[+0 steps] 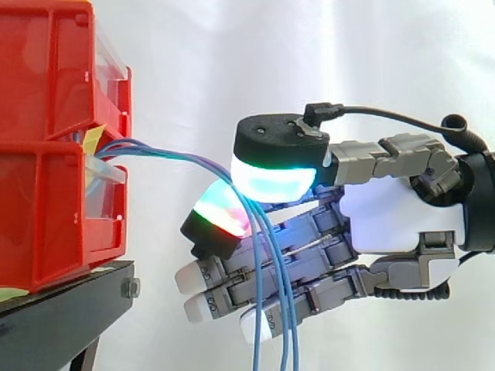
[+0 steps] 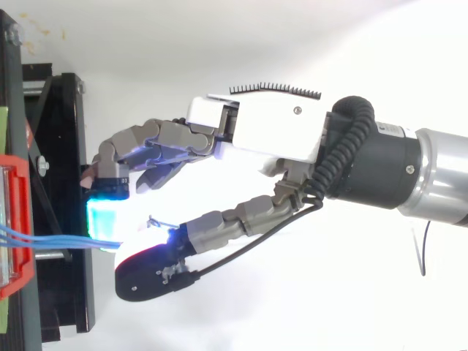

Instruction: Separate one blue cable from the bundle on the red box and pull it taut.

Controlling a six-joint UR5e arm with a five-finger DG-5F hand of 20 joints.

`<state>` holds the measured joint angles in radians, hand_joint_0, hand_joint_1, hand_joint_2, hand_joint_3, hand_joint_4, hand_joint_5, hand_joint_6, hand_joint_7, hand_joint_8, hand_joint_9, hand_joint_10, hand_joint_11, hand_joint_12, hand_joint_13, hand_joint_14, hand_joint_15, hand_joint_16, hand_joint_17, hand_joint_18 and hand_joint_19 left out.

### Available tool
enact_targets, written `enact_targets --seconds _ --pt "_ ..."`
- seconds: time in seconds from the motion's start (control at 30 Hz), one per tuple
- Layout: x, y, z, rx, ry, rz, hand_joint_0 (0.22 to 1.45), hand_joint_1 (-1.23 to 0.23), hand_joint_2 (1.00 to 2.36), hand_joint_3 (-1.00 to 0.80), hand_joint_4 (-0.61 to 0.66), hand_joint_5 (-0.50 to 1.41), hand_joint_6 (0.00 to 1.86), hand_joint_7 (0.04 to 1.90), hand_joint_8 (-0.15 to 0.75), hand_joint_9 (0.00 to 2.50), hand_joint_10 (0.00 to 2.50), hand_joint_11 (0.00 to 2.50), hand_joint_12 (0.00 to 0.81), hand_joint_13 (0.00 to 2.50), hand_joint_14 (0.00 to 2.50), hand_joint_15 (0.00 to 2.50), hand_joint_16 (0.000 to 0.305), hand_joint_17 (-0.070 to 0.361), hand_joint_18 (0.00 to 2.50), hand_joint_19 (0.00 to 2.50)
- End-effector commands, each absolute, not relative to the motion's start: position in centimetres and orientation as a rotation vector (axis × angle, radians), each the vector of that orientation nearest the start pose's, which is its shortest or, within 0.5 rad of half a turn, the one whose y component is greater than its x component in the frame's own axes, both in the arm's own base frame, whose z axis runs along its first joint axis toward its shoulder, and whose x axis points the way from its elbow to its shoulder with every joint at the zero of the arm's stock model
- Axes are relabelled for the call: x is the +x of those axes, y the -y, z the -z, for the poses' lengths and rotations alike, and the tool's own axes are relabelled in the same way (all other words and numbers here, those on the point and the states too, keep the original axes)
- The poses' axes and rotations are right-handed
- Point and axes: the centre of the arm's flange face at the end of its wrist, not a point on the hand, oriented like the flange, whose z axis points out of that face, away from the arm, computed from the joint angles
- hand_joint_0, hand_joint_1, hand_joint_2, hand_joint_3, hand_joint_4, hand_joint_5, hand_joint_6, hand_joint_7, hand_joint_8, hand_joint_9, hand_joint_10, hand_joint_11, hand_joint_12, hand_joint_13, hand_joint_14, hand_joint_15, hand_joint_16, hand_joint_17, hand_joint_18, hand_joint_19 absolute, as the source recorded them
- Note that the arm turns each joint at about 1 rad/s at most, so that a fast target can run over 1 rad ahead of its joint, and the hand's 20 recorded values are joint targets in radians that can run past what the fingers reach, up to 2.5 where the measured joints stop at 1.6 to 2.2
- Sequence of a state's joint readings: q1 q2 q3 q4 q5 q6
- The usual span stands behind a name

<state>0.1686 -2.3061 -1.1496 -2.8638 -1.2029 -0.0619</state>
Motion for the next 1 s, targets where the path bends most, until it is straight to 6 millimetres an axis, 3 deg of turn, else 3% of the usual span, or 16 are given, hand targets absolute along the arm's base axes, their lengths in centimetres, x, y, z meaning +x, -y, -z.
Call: enact_targets --seconds 0.0,0.37,0.53,0.97 --pt "76.53 4.11 -25.42 1.276 -1.122 -0.997 0.66 -0.82 1.02 -0.12 0.19 -0.19 0.63 1.23 0.286 0.45 0.01 0.29 0.360 0.33 0.00 0.14 0.050 0.112 0.51 0.41" --pt "76.51 4.10 -25.23 1.280 -1.123 -1.000 0.59 -0.72 1.01 -0.42 0.21 -0.12 0.58 1.33 0.339 0.79 0.01 0.38 0.368 0.54 0.01 0.21 0.049 0.110 0.64 0.47" --pt "76.51 4.08 -25.23 1.281 -1.123 -1.002 0.57 -0.71 1.00 -0.50 0.22 -0.11 0.60 1.33 0.346 0.83 0.01 0.39 0.376 0.57 0.01 0.22 0.050 0.113 0.67 0.47" --pt "76.33 4.15 -25.20 1.286 -1.140 -0.997 0.55 -0.74 1.00 -0.50 0.22 -0.11 0.64 1.31 0.353 0.85 0.01 0.41 0.380 0.59 0.01 0.23 0.051 0.115 0.69 0.48"
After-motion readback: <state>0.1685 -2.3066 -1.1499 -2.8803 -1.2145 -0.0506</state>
